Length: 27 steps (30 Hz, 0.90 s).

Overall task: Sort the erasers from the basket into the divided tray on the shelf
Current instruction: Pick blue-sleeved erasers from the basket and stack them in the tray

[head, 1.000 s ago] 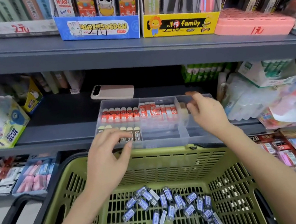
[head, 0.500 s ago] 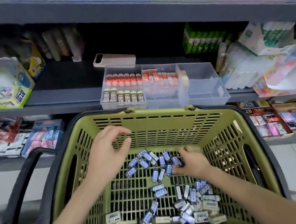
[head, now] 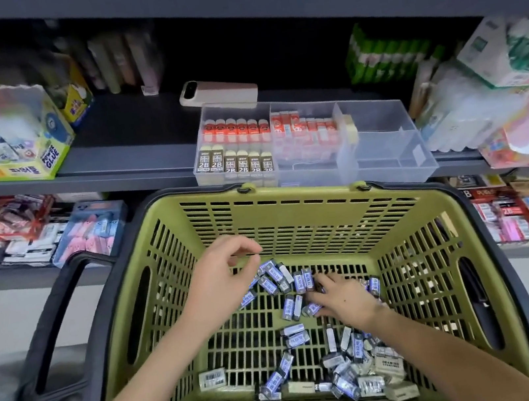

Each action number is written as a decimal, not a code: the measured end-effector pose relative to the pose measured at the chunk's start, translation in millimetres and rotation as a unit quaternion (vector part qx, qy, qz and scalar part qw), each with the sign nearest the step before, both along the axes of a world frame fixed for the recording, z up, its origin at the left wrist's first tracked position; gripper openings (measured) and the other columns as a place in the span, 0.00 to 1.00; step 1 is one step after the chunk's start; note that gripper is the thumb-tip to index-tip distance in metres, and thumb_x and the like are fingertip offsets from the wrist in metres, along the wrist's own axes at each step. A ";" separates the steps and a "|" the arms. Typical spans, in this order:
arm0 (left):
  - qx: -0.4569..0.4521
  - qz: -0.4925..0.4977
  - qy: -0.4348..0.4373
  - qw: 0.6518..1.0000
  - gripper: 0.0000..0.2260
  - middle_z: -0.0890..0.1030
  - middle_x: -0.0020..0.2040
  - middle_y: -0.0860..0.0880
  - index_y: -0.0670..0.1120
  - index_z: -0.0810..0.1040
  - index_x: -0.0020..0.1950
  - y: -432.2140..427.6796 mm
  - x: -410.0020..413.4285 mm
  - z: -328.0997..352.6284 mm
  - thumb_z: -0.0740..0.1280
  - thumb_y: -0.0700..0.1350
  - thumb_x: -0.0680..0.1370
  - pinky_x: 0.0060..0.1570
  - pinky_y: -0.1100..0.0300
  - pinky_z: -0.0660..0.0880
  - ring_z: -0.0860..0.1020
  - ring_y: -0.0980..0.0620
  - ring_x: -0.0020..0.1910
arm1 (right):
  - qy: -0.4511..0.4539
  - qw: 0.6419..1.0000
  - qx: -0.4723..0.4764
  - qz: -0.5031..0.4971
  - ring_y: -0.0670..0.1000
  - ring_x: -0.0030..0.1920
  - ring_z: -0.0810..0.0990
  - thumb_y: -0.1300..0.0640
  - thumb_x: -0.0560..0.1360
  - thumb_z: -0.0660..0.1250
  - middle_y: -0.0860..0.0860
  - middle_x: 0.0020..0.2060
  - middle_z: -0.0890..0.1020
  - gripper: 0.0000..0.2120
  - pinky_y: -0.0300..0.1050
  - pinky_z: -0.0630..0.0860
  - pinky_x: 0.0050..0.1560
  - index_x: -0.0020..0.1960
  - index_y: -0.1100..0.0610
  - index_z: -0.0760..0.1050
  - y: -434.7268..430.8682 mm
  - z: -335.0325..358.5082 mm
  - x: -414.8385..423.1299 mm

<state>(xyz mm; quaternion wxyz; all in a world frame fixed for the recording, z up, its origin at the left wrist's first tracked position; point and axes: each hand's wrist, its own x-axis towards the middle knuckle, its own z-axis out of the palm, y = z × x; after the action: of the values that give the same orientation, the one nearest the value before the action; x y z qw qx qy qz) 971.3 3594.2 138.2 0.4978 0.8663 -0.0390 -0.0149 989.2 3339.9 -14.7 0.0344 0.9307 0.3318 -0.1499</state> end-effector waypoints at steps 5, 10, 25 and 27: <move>-0.115 0.041 0.153 0.981 0.06 0.82 0.42 0.54 0.46 0.81 0.44 -8.7 -0.9 -8.0 0.68 0.36 0.75 0.42 0.73 0.72 0.78 0.61 0.42 | 0.040 0.993 0.075 -0.085 0.56 0.62 0.73 0.49 0.77 0.63 0.56 0.63 0.73 0.18 0.50 0.74 0.60 0.64 0.54 0.73 -7.0 -0.4 0.2; -0.332 0.159 0.409 0.835 0.05 0.81 0.48 0.41 0.40 0.78 0.52 -24.2 6.2 -27.3 0.66 0.36 0.77 0.47 0.55 0.78 0.79 0.45 0.46 | 0.078 0.926 0.253 -0.267 0.46 0.49 0.74 0.49 0.73 0.67 0.50 0.53 0.77 0.21 0.38 0.72 0.57 0.63 0.56 0.75 1.3 35.4 0.3; -0.570 0.093 0.538 0.614 0.12 0.80 0.50 0.33 0.35 0.81 0.53 -16.9 9.5 -45.4 0.66 0.40 0.73 0.25 0.57 0.78 0.81 0.38 0.42 | 0.026 0.852 0.394 -0.345 0.38 0.38 0.77 0.45 0.74 0.65 0.41 0.48 0.81 0.13 0.39 0.76 0.43 0.57 0.47 0.76 37.8 89.2 -1.1; -0.563 0.122 0.528 0.624 0.11 0.80 0.46 0.35 0.37 0.80 0.52 -14.0 13.7 -44.8 0.65 0.40 0.73 0.22 0.60 0.76 0.80 0.41 0.38 | 0.056 0.908 0.209 -0.359 0.45 0.38 0.77 0.39 0.74 0.63 0.49 0.59 0.75 0.26 0.44 0.78 0.44 0.66 0.51 0.68 36.3 60.3 4.0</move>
<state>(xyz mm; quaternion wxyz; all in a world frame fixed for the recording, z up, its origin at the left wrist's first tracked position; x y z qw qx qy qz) 985.0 3580.2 93.4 0.8204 0.2575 0.3359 -0.3845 993.2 3376.2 45.6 -0.2354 0.9631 0.0004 -0.1309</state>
